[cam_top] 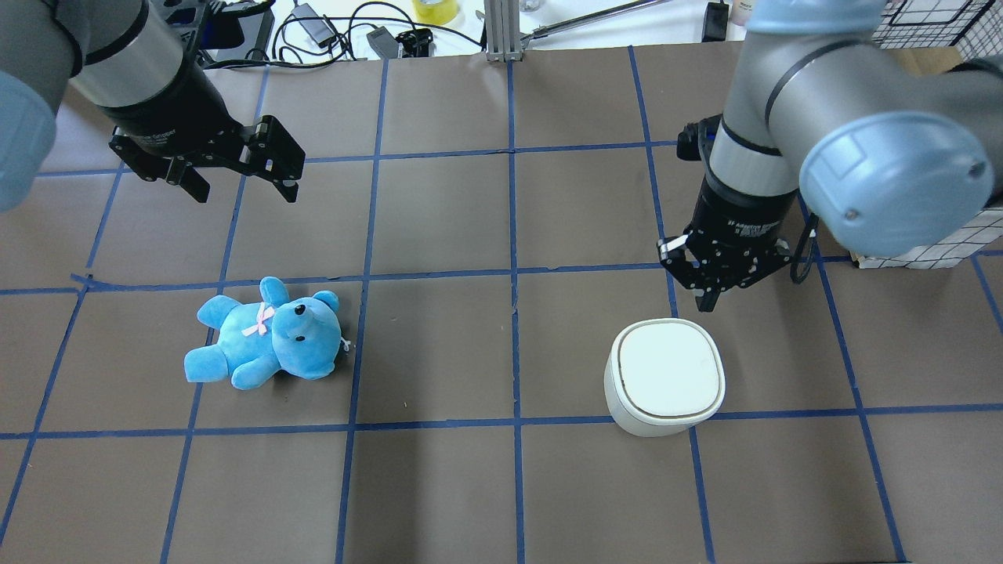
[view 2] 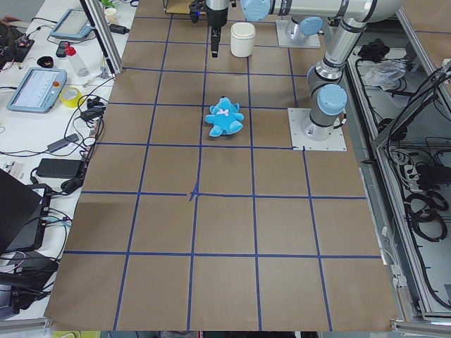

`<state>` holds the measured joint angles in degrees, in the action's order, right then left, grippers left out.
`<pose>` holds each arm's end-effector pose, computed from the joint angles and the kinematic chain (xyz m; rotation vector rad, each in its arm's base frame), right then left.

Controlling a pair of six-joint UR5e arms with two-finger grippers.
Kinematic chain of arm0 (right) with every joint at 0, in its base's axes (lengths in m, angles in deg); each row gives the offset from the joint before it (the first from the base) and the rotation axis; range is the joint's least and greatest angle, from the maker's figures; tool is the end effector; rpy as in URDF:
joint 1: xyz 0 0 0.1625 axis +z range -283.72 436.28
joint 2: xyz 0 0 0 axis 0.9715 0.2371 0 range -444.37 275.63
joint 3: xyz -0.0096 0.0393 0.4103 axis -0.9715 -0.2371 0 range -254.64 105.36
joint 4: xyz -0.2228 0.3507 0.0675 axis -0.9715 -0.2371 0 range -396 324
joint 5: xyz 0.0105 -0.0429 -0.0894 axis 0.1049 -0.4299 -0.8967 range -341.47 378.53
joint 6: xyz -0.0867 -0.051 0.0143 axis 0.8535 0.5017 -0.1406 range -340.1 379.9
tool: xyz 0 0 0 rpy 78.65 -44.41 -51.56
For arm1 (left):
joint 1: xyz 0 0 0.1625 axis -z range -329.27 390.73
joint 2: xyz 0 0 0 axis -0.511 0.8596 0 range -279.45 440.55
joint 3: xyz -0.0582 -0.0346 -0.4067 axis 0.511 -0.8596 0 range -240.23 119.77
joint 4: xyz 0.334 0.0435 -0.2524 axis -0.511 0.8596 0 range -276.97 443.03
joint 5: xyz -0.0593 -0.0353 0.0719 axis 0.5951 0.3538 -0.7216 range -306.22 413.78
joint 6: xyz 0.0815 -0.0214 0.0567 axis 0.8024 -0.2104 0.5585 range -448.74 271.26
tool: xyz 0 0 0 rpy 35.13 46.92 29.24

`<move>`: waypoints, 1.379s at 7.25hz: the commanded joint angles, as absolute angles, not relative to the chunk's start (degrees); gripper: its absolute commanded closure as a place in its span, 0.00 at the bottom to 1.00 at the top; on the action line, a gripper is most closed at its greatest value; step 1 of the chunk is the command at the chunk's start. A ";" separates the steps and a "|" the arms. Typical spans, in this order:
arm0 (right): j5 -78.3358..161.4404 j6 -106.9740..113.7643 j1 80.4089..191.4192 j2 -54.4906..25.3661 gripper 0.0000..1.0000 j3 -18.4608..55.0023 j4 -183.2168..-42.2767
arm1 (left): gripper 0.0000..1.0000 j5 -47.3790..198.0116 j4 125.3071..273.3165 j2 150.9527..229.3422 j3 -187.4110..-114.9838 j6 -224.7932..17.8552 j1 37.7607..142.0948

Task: Open trash can with right arm
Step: 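Lower the right gripper toward the lid of the white trash can, then press the right gripper on the lid edge to flip it open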

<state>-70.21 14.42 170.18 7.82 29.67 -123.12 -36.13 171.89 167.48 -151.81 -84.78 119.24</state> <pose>0.1654 -0.4344 0.3667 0.0476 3.1138 0.4112 -0.1210 -0.4846 0.4878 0.0677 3.1393 -0.0720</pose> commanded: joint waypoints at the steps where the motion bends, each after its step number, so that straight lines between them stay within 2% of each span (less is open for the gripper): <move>1: -70.50 13.39 172.60 7.92 1.00 37.48 -129.41 | 0.00 -36.13 171.89 167.48 -151.81 -84.78 119.24; 3: -71.55 13.48 172.96 8.09 1.00 44.95 -139.49 | 0.00 -36.13 171.89 167.48 -151.81 -84.78 119.24; 5: -71.56 12.87 172.96 8.35 1.00 43.93 -139.54 | 0.00 -36.13 171.89 167.48 -151.81 -84.78 119.24; 7: -69.63 8.04 173.57 12.55 0.01 38.51 -133.18 | 0.00 -36.13 171.89 167.48 -151.81 -84.78 119.24; 8: -65.71 8.03 173.84 12.66 0.00 34.13 -122.59 | 0.00 -36.13 171.89 167.48 -151.81 -84.78 119.24; 10: -66.46 8.73 172.97 9.87 0.00 20.98 -118.37 | 0.00 -36.13 171.89 167.48 -151.81 -84.78 119.24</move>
